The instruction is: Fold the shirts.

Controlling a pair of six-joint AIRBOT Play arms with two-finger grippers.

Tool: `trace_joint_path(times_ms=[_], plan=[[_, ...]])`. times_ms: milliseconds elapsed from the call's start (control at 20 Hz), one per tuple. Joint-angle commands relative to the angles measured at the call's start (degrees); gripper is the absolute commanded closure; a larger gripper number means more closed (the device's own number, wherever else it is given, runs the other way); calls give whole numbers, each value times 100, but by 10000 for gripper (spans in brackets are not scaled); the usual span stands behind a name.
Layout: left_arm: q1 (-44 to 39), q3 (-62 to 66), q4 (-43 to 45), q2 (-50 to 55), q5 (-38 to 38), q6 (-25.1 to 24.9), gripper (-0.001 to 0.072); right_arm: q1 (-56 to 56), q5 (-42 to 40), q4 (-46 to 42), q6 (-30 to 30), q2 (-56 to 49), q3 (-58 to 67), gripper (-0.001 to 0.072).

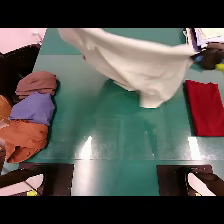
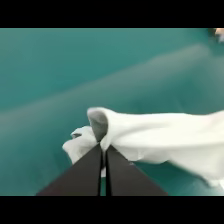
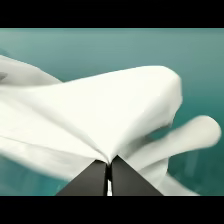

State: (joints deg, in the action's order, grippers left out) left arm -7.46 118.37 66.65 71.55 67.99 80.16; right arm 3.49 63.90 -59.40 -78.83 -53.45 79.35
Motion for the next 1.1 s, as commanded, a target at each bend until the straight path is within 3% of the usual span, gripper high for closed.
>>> trace_joint_path(times_ms=[0, 300, 650, 850, 1050], plan=[[0, 122, 63, -1259, -155, -26, 683, -302, 769, -81, -2, 743, 804, 697], [0, 120, 35, -2179, -415, -9, 684, -1279, 1615, -74, -4, 1143, 1821, 697], [0, -1003, 986, -1425, -293, -24, 683, -1285, 2660, -61, -420, -179, 2542, 697], [0, -1528, 1434, -107, 122, -2, 683, -118, 2194, -739, -431, -1416, 1493, 697], [0, -1878, 1443, 1368, -350, 85, 683, 380, 1121, -920, -428, -2844, 911, 697]])
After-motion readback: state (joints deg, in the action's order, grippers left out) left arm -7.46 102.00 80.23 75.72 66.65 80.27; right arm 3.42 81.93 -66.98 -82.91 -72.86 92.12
